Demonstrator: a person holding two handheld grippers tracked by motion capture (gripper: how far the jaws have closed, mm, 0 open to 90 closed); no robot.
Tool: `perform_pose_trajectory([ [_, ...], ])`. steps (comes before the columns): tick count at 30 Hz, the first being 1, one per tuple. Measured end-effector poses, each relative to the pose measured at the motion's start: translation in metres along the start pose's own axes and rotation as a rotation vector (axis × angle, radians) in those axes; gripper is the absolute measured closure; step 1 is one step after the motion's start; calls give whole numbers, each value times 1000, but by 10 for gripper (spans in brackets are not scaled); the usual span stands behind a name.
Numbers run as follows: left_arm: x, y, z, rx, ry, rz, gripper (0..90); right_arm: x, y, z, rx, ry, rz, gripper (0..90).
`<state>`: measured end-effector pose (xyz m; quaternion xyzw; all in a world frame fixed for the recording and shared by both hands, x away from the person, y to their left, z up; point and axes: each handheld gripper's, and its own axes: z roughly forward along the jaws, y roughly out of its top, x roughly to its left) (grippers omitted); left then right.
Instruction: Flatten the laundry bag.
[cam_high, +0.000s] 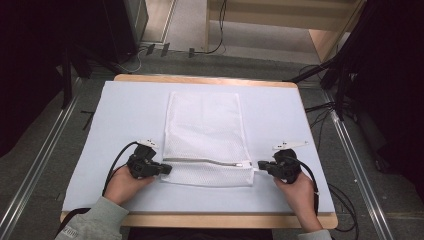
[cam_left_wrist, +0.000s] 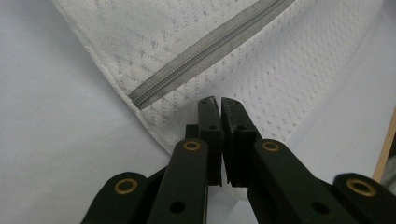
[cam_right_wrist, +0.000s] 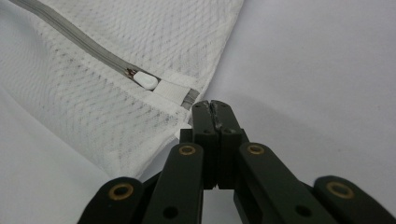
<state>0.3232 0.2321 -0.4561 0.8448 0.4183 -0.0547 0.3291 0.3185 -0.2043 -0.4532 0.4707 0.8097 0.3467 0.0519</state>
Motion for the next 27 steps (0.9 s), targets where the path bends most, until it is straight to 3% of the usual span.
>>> perform_pose_trajectory([
  [4, 1, 2, -2, -5, -33, -16, 839, 2, -1, -1, -10, 26, 1, 894],
  [8, -1, 6, -14, -78, -30, 0, 780, 4, 2, -4, -65, 41, -8, 800],
  [12, 5, 12, -25, -137, 35, -11, 726, 5, 7, -3, -111, 52, -19, 724],
  [17, 20, 23, -26, -155, 123, -36, 644, 1, 16, 8, -141, 54, -16, 688],
  [22, 32, 31, -20, -154, 138, -81, 595, -6, 28, 26, -149, 53, -11, 663],
  [27, 41, 36, -13, -153, 138, -116, 579, -9, 40, 48, -107, 33, -9, 660],
])
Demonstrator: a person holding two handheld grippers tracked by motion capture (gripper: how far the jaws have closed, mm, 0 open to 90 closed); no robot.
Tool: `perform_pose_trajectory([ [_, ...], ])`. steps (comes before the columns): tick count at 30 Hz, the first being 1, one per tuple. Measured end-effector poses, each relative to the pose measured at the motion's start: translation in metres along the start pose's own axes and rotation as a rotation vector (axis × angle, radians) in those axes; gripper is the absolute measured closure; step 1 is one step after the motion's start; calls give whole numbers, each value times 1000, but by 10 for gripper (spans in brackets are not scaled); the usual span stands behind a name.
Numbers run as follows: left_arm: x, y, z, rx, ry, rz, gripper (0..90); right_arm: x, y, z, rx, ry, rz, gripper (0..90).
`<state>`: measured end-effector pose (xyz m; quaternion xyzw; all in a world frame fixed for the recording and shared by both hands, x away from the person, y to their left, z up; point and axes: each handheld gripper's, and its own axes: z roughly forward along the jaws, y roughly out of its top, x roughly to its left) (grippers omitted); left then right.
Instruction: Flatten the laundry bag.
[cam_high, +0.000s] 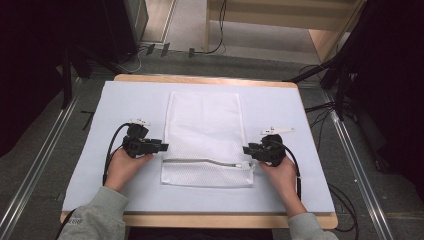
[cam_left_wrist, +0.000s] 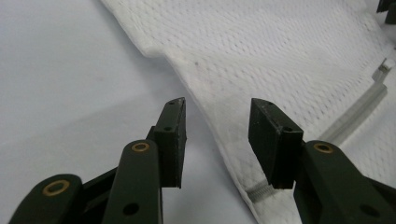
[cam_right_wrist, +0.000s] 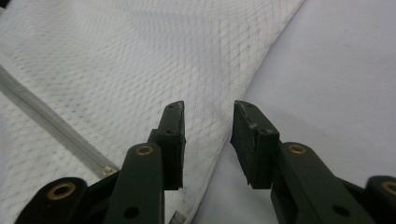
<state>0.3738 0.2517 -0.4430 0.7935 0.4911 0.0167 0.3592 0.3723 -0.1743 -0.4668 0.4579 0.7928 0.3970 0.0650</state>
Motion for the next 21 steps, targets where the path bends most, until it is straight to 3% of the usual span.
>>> perform_pose_trajectory([
  [4, 6, 3, 12, 26, 5, -23, 591, 0, 4, 14, 30, -20, -5, 688],
  [7, 9, 5, 17, -1, -15, -81, 668, 0, 7, 17, 34, -34, -4, 766],
  [12, 11, 7, 20, 16, 10, -49, 888, -1, 16, 24, 58, -36, 5, 884],
  [21, 26, 20, 23, -10, 42, -61, 900, -7, 32, 37, 55, -31, 8, 900],
])
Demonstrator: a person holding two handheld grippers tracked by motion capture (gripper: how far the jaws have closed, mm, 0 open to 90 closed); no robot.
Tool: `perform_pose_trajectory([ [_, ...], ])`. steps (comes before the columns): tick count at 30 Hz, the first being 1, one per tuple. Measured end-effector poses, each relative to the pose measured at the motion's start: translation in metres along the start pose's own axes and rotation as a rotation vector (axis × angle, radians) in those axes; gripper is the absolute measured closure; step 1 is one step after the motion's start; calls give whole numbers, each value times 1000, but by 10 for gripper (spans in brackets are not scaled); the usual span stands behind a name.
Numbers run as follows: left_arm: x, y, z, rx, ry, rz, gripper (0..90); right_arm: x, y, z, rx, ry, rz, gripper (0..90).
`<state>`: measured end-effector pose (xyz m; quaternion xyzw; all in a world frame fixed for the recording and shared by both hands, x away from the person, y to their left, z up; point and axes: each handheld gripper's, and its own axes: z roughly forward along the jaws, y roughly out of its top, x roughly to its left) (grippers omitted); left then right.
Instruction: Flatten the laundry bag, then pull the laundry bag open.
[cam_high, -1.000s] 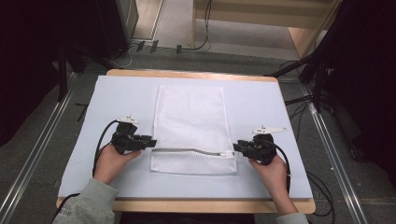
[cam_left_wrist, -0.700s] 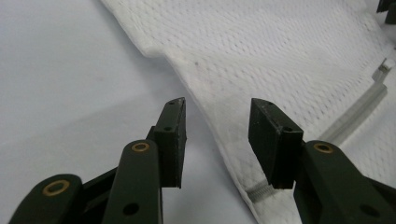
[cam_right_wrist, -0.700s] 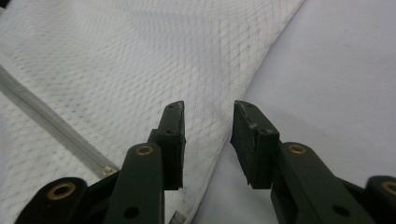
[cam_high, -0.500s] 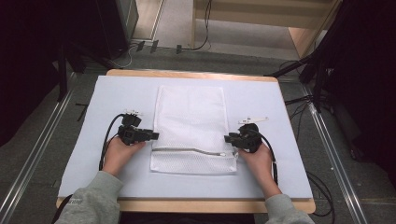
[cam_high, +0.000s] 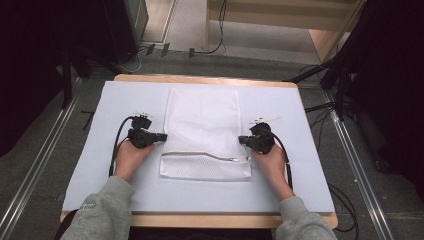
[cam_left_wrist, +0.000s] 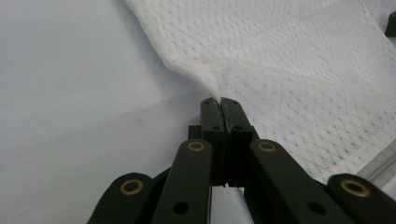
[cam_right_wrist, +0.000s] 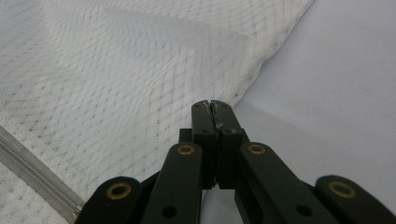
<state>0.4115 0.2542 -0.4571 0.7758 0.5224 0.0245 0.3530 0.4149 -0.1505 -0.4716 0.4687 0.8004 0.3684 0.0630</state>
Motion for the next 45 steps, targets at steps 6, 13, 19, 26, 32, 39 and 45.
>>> perform_pose_trajectory([
  [6, 14, 4, -2, -16, 3, -24, 900, -2, 9, 9, -14, 2, -1, 900],
  [13, 20, 3, -5, -19, -8, -31, 898, -2, 11, 11, -15, 14, 17, 900],
  [19, 13, 1, -8, 5, -45, -15, 755, -2, 10, 7, -8, 23, 13, 872],
  [26, 8, -4, -16, 1, -53, -3, 654, 2, 7, 6, -11, 28, 13, 862],
  [32, 2, -4, -27, -26, -44, 37, 561, 3, 6, -1, -19, 40, 11, 819],
  [39, -6, -3, -35, -59, -53, 66, 491, 7, 3, -14, -40, 51, -3, 756],
  [45, -17, -1, -37, -70, -72, 85, 452, 13, -3, -27, -51, 71, -17, 755],
])
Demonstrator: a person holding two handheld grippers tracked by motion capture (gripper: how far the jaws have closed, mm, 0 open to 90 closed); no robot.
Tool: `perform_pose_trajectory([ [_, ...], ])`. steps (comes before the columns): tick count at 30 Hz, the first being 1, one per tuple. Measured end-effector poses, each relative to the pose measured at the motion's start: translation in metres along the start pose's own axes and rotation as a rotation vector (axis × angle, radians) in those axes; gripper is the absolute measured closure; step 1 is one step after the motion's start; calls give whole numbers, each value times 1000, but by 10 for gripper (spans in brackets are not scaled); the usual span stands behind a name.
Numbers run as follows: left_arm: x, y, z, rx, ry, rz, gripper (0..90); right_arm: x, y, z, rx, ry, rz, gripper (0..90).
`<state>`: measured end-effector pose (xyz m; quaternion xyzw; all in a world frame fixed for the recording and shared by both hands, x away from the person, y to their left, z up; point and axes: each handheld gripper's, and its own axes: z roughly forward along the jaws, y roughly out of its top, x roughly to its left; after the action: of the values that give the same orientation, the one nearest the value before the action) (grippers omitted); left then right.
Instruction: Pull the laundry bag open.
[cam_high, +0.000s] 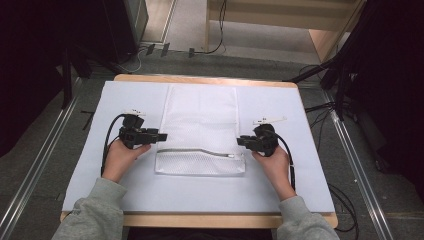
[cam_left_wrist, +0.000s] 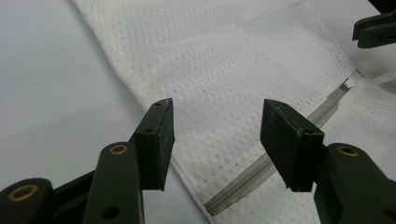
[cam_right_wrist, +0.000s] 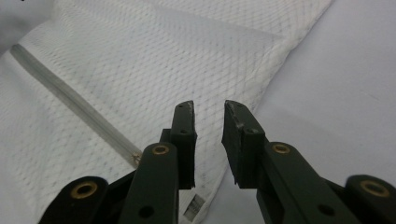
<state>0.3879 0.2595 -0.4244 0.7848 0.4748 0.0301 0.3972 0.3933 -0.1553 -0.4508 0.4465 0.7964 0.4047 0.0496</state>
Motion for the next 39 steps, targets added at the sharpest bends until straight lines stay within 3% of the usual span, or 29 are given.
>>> perform_pose_trajectory([
  [11, -19, 8, 12, 17, -38, 60, 431, 13, -8, -2, 24, 26, -20, 808],
  [15, -24, 11, 18, 23, -47, 78, 432, 14, -11, 4, 52, 41, -11, 867],
  [25, -42, 19, 34, 57, -80, 131, 453, 15, -17, 17, 91, 31, -11, 900],
  [32, -51, 21, 44, 74, -121, 149, 544, 16, -21, 17, 82, 39, -6, 900],
  [39, -65, 22, 53, 87, -166, 171, 755, 16, -24, 15, 81, 47, 4, 900],
])
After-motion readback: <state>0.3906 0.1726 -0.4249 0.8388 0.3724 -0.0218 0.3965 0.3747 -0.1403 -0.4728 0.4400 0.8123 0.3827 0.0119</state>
